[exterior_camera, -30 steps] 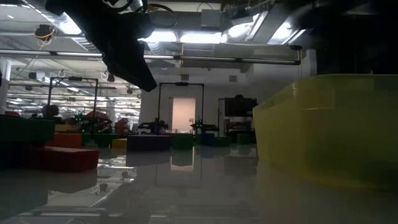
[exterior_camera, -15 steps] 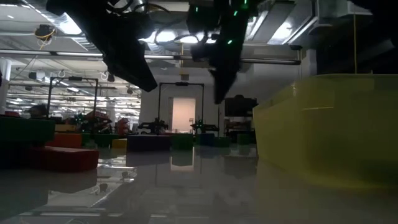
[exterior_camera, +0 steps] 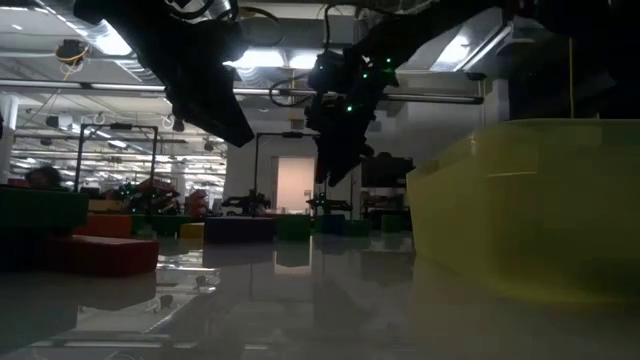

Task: Sort blocks by size
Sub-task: Put the small green block into the blue bin

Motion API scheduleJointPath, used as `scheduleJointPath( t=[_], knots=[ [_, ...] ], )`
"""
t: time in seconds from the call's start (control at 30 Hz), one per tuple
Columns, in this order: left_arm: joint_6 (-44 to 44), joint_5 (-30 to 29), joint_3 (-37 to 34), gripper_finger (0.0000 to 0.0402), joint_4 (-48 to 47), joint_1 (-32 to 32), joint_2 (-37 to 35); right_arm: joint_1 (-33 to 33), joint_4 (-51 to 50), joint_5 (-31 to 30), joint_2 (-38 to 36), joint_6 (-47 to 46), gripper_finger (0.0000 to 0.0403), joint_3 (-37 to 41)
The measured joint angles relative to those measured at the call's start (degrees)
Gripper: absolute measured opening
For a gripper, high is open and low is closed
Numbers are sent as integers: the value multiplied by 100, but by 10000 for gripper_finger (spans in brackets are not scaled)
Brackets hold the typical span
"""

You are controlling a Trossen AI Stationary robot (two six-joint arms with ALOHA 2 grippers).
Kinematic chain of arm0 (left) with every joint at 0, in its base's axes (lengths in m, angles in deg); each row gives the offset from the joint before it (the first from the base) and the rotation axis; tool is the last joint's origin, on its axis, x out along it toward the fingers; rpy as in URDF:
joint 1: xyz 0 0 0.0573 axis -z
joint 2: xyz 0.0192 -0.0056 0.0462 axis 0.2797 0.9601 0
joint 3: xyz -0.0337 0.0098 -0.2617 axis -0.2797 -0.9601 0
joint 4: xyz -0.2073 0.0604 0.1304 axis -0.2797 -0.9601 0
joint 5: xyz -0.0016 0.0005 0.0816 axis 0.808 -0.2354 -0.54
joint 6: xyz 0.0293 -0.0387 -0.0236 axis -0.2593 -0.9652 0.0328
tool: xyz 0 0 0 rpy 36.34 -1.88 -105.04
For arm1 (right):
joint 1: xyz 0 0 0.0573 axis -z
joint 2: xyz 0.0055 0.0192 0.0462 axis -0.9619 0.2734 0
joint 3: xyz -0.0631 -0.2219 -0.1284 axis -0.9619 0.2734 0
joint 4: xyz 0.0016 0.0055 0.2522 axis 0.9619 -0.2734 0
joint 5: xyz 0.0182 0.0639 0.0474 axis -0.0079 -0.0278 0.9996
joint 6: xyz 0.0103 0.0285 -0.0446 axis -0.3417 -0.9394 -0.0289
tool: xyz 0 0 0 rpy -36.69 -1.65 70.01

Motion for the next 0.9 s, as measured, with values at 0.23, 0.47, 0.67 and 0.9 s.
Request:
scheduleJointPath(
  t=[0.23,0.47,0.67,0.9],
  knots=[
    [0,-32,-1,184,1,-31,0,-130,219,-451,268,274,225,0],
    [0,-43,-2,184,6,-67,0,-110,270,-341,545,263,225,0],
    [-10,-43,-2,184,4,-74,0,-114,271,-525,641,259,225,0],
    [-43,-41,-2,184,6,-74,0,-74,280,-630,641,259,225,0]
  ],
)
